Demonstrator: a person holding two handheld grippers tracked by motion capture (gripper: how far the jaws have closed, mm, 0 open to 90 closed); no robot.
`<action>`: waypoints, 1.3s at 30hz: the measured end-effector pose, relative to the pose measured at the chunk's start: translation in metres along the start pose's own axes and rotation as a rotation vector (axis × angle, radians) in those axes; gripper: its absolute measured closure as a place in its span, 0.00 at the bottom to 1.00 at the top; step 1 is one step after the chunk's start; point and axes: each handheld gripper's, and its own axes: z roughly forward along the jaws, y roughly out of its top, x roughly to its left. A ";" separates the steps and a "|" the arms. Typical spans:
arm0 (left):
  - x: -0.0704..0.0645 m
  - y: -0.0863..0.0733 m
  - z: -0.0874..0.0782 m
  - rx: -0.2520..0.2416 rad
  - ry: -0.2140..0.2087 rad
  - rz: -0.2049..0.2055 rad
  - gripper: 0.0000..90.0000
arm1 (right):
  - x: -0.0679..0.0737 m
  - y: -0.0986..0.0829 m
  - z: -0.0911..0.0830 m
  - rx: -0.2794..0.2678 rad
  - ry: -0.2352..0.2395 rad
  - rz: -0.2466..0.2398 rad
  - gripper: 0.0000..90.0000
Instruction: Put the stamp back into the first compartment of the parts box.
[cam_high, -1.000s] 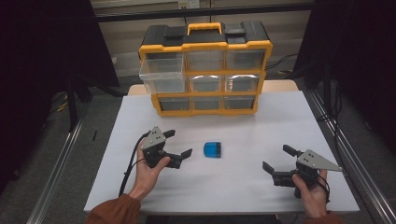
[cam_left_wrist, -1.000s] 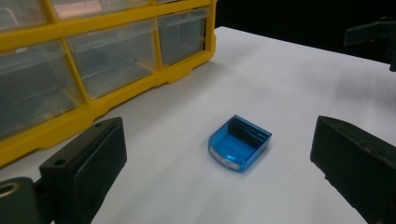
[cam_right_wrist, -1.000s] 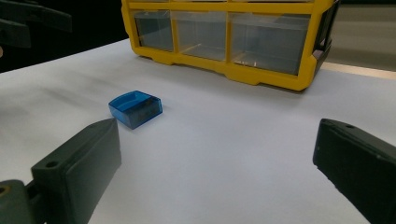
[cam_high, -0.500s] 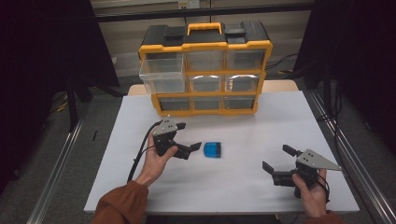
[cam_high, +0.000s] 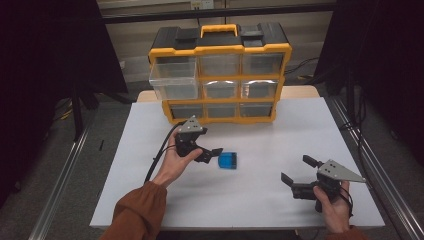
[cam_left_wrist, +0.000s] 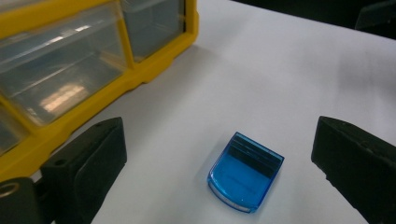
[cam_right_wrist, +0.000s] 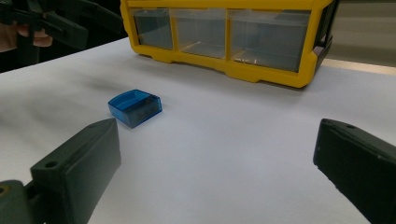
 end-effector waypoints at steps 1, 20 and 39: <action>0.000 0.001 0.003 0.003 -0.010 -0.003 0.03 | 0.000 0.000 0.000 0.002 0.004 -0.005 0.01; -0.001 0.013 0.048 0.282 -0.168 0.129 0.05 | 0.001 0.000 0.000 0.011 0.013 -0.005 0.01; -0.012 0.005 0.074 0.441 -0.216 0.234 0.17 | 0.000 -0.001 0.001 0.015 0.014 -0.002 0.01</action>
